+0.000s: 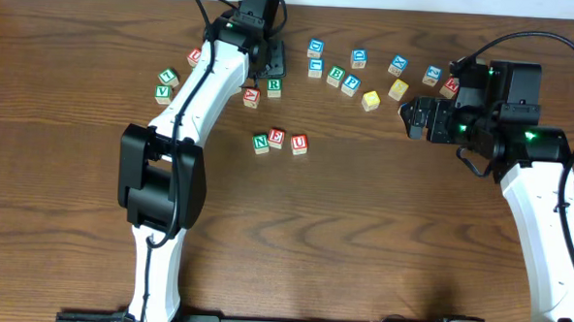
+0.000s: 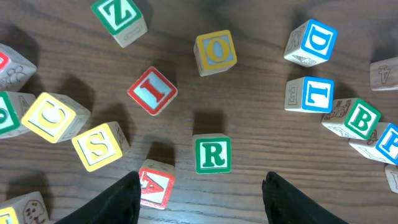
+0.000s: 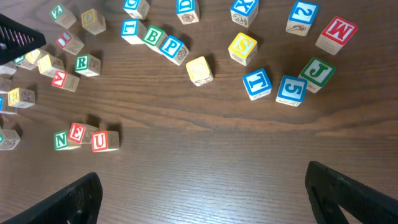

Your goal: Spell out NEURIPS

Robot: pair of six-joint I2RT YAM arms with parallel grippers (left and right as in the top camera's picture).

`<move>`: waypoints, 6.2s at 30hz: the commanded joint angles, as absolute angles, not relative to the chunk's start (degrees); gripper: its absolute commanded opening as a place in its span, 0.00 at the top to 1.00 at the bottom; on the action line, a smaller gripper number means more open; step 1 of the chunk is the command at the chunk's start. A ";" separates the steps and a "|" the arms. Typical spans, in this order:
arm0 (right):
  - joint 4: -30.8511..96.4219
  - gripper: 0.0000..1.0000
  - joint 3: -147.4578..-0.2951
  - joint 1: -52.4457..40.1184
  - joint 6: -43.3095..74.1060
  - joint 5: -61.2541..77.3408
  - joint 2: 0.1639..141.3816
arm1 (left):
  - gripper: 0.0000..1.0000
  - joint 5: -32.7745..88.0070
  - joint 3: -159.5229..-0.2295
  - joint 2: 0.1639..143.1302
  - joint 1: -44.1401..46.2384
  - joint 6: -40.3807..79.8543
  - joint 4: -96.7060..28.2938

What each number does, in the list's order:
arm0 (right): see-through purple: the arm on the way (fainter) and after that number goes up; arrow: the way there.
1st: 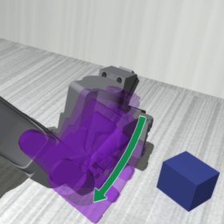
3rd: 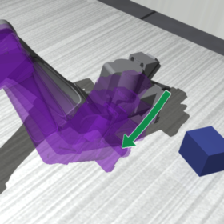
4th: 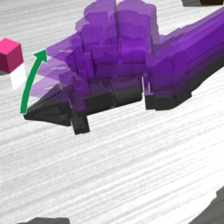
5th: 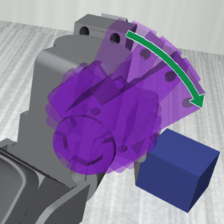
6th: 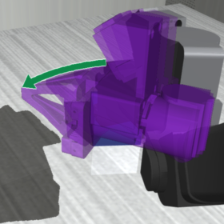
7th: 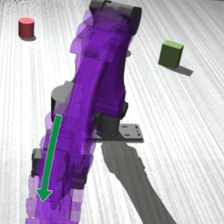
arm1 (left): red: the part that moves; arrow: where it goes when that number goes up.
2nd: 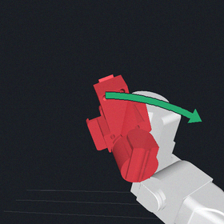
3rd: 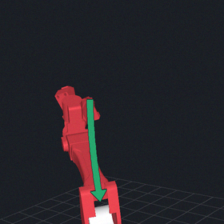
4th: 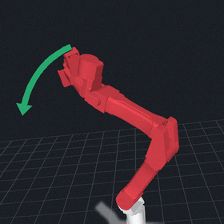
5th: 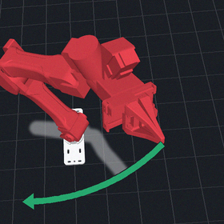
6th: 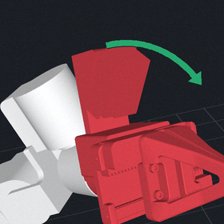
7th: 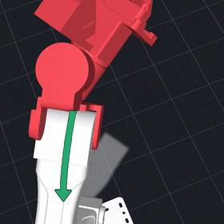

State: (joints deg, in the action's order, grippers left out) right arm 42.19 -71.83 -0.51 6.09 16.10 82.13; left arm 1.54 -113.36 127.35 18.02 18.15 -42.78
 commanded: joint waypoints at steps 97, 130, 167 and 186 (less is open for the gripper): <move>44.84 0.01 -72.97 -0.86 6.79 16.21 82.78 | 0.67 -2.26 -101.30 128.35 36.56 29.36 -45.15; 44.80 0.01 -72.97 -0.86 6.79 16.23 82.76 | 0.49 -1.98 -100.86 122.17 36.40 32.56 -42.96; 41.15 0.02 -72.97 -0.86 8.29 16.71 82.78 | 0.50 -3.92 -100.86 99.33 25.56 21.19 -49.08; 39.94 0.03 -76.01 -5.69 10.72 17.89 82.78 | 0.50 -3.95 -100.86 97.17 16.99 19.68 -54.08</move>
